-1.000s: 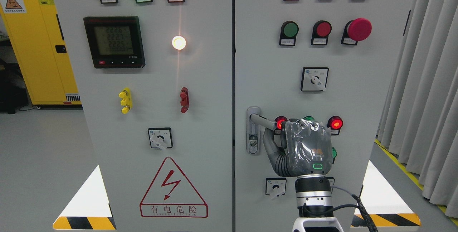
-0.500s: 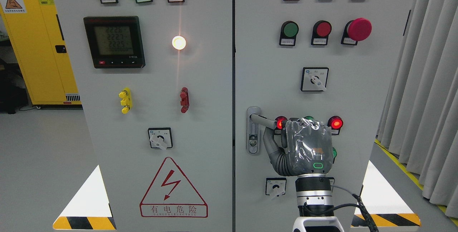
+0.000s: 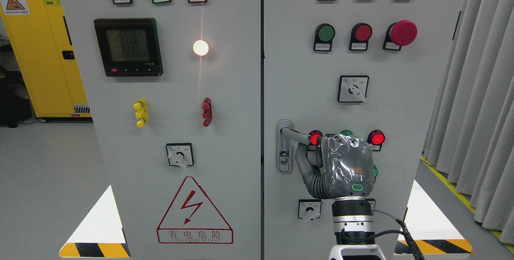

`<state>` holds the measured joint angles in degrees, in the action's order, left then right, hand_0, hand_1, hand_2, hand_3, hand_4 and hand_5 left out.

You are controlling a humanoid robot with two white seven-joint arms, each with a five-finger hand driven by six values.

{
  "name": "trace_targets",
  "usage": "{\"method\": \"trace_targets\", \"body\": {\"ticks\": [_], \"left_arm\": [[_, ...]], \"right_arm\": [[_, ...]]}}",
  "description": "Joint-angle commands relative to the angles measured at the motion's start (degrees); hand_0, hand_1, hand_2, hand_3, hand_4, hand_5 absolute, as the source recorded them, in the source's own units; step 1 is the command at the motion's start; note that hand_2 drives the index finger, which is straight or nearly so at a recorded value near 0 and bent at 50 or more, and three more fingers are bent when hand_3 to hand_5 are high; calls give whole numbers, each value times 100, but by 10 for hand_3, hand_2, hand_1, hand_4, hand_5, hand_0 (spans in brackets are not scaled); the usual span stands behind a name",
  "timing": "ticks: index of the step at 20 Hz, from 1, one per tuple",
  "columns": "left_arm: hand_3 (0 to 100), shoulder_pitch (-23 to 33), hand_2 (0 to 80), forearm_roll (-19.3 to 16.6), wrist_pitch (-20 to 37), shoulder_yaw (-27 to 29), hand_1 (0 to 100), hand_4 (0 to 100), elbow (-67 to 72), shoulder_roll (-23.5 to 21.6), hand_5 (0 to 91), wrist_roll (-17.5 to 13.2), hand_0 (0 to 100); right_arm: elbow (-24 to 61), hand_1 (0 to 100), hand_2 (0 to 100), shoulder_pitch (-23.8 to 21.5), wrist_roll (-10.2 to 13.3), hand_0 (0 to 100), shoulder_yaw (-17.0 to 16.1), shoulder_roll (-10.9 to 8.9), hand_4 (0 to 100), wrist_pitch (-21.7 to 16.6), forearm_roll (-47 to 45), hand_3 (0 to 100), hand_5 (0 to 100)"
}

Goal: Release door handle
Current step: 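Open the right hand and pull it away from the handle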

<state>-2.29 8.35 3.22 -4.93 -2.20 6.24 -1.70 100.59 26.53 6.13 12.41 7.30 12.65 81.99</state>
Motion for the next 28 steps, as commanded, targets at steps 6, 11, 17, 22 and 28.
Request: {"method": "trace_targets", "body": {"ticks": [6, 11, 17, 22, 28], "left_arm": [[0, 0, 0, 0, -32, 1, 556, 0, 0, 0, 0, 3, 120], [0, 0, 0, 0, -32, 1, 556, 0, 0, 0, 0, 3, 120], [0, 0, 0, 0, -32, 1, 556, 0, 0, 0, 0, 3, 120], [0, 0, 0, 0, -23, 1, 556, 0, 0, 0, 0, 3, 120], [0, 0, 0, 0, -32, 1, 556, 0, 0, 0, 0, 3, 120]], "right_arm": [[637, 343, 993, -666, 353, 623, -133, -27, 1000, -209, -305, 1000, 1000], [918, 346, 735, -1088, 661, 620, -800, -62, 947, -1104, -491, 1000, 844], [963, 356, 367, -1300, 943, 584, -1706, -62, 522, -2169, -780, 531, 350], [954, 356, 74, -1264, 908, 598, -1988, -71, 179, -2469, -1141, 147, 119], [963, 345, 0, -1273, 899, 640, -1980, -53, 54, -2478, -1194, 55, 0]]}}
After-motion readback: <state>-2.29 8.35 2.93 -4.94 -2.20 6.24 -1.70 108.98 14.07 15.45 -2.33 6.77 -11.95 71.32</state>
